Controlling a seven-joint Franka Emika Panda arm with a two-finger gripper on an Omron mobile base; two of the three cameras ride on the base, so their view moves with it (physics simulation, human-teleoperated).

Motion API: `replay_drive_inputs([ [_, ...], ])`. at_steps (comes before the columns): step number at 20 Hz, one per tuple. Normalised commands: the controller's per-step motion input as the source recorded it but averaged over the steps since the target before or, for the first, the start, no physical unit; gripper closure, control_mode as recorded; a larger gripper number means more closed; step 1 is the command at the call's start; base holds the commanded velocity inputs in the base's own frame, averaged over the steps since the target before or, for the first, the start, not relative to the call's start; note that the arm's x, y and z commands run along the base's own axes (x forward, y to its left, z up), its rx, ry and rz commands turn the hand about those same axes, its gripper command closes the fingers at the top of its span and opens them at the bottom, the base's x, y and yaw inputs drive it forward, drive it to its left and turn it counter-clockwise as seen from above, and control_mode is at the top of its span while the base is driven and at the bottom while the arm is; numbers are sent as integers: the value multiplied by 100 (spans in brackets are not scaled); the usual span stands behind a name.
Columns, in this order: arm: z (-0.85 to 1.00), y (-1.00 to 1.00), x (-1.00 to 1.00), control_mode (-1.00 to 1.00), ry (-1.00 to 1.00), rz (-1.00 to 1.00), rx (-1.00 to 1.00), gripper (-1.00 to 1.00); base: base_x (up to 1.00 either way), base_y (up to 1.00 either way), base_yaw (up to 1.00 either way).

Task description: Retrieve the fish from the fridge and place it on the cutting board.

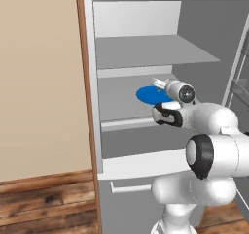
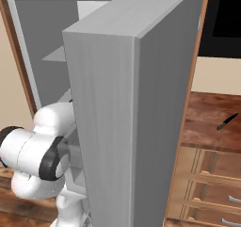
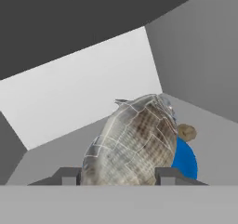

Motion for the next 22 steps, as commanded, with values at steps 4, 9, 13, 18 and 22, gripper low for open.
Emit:
replay_drive_inputs([
  [4,100,36,-100,-100,23,0,0,100,0,0,0],
  [9,100,9,-100,-100,46,0,0,100,0,0,0],
  [13,66,1,-100,-100,59,0,-4,100,0,0,0],
  [18,3,1,-100,-100,41,0,-4,100,0,0,0],
  [22,-32,6,-100,-100,15,0,-1,100,0,0,0],
])
